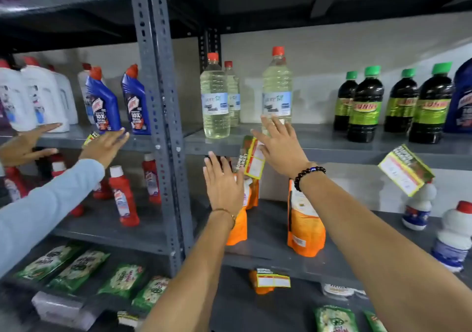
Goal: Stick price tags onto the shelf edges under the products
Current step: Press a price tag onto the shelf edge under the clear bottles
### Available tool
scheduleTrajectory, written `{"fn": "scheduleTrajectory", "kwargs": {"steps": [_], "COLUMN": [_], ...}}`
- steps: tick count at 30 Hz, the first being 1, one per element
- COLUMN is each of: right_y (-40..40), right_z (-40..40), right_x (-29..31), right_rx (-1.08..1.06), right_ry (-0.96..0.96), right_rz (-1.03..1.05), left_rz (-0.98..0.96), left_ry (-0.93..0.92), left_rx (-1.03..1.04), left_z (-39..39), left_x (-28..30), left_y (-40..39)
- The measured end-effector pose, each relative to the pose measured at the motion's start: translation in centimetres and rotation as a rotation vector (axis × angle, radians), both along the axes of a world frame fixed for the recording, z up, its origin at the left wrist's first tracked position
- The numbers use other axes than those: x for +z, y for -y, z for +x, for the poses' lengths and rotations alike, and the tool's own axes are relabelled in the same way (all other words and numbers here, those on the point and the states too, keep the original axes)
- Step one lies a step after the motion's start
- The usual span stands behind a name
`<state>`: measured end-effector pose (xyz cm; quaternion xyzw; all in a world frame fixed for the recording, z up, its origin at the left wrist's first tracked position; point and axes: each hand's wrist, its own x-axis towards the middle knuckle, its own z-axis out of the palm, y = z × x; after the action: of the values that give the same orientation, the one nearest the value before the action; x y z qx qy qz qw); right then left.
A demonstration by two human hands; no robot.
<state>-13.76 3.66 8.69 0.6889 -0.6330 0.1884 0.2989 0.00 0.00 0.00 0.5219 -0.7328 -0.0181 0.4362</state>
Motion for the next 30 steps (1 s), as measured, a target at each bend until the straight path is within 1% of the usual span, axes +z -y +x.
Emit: {"fn": "scheduleTrajectory", "kwargs": {"steps": [6, 10, 14, 17, 22, 25, 28, 30], "right_y": [3.0, 3.9, 4.7, 4.9, 4.4, 3.6, 2.9, 2.7], "right_z": [1.9, 2.4, 3.1, 3.2, 2.4, 2.2, 2.1, 2.2], "right_x": [0.0, 0.0, 0.1, 0.3, -0.3, -0.8, -1.6, -2.4], "right_rx": [-0.113, -0.163, -0.152, -0.128, -0.11, -0.064, -0.025, -0.021], "right_ry": [0.043, 0.062, 0.077, 0.144, 0.159, 0.261, 0.387, 0.461], "right_rz": [0.055, 0.065, 0.001, -0.079, -0.123, -0.163, -0.127, -0.111], "left_rz": [0.034, 0.076, 0.083, 0.038, -0.094, -0.171, -0.212, -0.186], "left_ry": [-0.009, -0.096, -0.211, -0.223, -0.184, -0.138, 0.019, 0.13], "left_rx": [-0.162, -0.232, -0.242, -0.234, -0.285, -0.323, -0.368, -0.409], "left_z": [0.2, -0.2, 0.0, 0.4, 1.5, 2.7, 3.9, 4.4], "left_x": [-1.2, -1.3, -0.6, -0.2, 0.5, 1.2, 2.1, 2.9], "left_y": [2.7, 3.8, 4.2, 4.2, 4.8, 6.0, 7.8, 9.0]}}
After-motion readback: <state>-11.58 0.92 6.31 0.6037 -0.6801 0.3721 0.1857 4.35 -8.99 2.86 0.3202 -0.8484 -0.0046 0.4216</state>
